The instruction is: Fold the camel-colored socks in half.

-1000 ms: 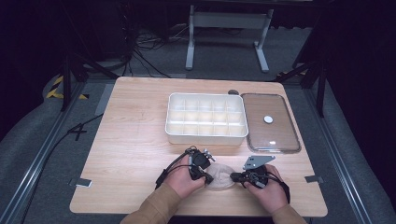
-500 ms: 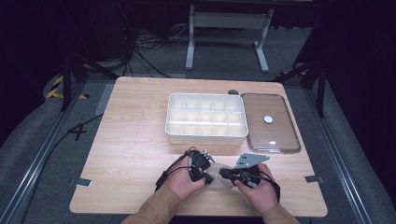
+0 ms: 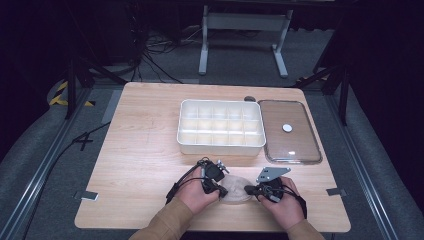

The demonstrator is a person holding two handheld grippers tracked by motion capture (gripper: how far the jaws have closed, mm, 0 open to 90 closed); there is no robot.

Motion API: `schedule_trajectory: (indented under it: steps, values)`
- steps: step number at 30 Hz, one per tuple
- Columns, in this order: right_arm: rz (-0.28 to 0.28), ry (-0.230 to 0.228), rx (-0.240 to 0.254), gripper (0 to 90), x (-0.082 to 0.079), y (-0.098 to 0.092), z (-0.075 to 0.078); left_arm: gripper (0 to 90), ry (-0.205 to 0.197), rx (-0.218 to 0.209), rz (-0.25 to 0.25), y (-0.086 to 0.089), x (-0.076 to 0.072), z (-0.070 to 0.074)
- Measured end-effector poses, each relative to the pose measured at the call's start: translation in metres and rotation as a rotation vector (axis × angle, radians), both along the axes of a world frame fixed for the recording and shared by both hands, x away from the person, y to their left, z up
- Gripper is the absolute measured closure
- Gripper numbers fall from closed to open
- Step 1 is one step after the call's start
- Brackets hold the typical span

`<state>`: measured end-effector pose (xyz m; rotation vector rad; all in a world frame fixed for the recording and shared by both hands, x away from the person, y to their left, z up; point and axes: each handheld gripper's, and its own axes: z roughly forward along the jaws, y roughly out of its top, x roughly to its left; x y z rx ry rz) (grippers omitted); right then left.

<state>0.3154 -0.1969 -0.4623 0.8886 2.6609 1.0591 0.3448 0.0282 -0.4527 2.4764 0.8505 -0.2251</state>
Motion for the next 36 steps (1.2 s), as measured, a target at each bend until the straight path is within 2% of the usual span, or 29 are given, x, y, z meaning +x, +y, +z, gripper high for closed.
schedule_trajectory:
  steps: [6,8,12,13,14,15,16,18,20,23,24,25,26,28,31,34,36]
  values:
    - [-0.003,-0.002,-0.015,89.8,0.001,-0.002,0.000,84.0,0.000,0.005,0.003,0.000,-0.001,0.000]
    - [0.002,-0.014,-0.032,89.8,0.000,0.000,0.000,84.0,-0.012,0.004,-0.005,0.000,-0.001,0.000]
    - [0.000,-0.010,-0.022,89.8,0.001,0.000,0.003,80.8,-0.022,0.002,-0.011,-0.001,-0.003,0.001]
    - [0.003,-0.015,-0.030,89.8,0.000,0.001,0.003,76.1,-0.014,-0.039,-0.021,0.001,-0.003,0.005]
    - [0.003,-0.015,-0.030,89.8,0.000,0.001,0.003,73.4,-0.014,-0.039,-0.021,0.001,-0.003,0.005]
    - [0.009,-0.021,-0.041,89.8,0.000,0.003,0.003,73.4,-0.010,-0.071,-0.011,0.004,-0.002,0.009]
    - [0.012,-0.026,-0.045,89.8,0.000,0.004,0.002,71.7,-0.032,-0.087,-0.001,0.006,-0.002,0.013]
    - [0.015,-0.022,-0.042,89.8,0.000,0.003,0.002,69.3,-0.050,-0.089,0.008,0.010,-0.002,0.020]
    - [0.015,-0.028,-0.036,89.7,0.000,0.004,0.004,67.1,-0.075,-0.072,0.003,0.014,-0.002,0.024]
    - [0.029,-0.050,0.004,89.6,-0.003,0.009,0.011,64.5,-0.086,-0.097,-0.003,0.019,-0.003,0.027]
    - [0.037,-0.062,0.007,89.6,-0.005,0.012,0.013,64.1,-0.086,-0.097,-0.003,0.019,-0.003,0.027]
    - [0.042,-0.077,0.010,89.5,-0.006,0.015,0.015,64.0,-0.104,-0.131,-0.012,0.020,-0.005,0.032]
    - [0.042,-0.077,0.010,89.5,-0.006,0.015,0.015,63.8,-0.104,-0.131,-0.012,0.020,-0.005,0.032]
    - [0.050,-0.087,0.016,89.5,-0.007,0.018,0.015,63.4,-0.122,-0.158,0.000,0.023,-0.007,0.038]
    - [0.045,-0.069,0.005,89.5,-0.005,0.017,0.009,63.2,-0.151,-0.146,0.015,0.028,-0.005,0.041]
    - [0.044,-0.068,0.008,89.3,-0.004,0.017,0.009,62.9,-0.155,-0.130,0.057,0.034,-0.003,0.041]
    - [0.045,-0.074,0.010,89.2,-0.004,0.018,0.010,62.7,-0.160,-0.125,0.066,0.037,-0.002,0.041]
